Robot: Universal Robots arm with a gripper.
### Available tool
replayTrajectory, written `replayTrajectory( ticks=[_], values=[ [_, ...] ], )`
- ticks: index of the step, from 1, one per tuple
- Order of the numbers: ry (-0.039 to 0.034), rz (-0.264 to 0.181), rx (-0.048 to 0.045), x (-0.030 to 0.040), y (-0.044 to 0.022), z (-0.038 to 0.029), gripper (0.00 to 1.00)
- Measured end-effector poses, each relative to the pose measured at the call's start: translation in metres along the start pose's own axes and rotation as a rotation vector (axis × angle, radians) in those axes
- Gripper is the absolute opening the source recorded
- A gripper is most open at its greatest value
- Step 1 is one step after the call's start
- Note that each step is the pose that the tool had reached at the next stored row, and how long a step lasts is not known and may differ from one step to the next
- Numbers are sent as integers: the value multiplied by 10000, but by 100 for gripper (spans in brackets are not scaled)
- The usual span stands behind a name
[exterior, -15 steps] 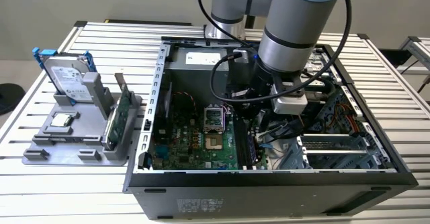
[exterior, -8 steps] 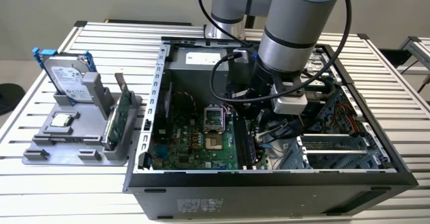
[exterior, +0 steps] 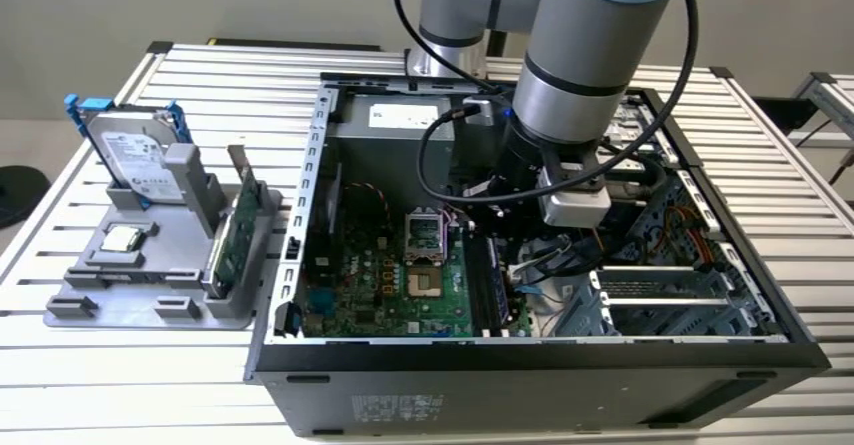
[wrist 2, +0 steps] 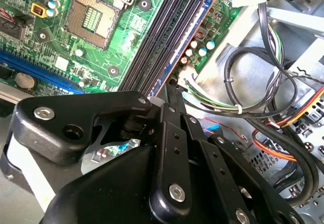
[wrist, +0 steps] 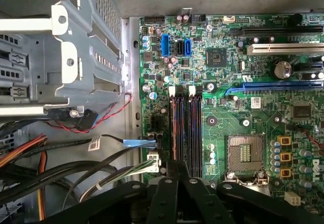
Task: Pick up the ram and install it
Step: 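Press down the ram until it locks into place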
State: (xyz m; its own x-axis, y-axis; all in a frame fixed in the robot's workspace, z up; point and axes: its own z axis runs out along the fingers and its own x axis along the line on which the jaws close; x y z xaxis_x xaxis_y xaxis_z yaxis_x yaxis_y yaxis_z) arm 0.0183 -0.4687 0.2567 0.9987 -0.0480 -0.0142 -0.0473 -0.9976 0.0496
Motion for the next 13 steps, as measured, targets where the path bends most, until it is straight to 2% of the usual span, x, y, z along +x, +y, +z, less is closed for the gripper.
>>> replayTrajectory(
  ticks=[8,13],
  values=[
    [0,8,-8,0,0,0,0],
    [-13,161,-11,-2,0,1,0]
  ],
)
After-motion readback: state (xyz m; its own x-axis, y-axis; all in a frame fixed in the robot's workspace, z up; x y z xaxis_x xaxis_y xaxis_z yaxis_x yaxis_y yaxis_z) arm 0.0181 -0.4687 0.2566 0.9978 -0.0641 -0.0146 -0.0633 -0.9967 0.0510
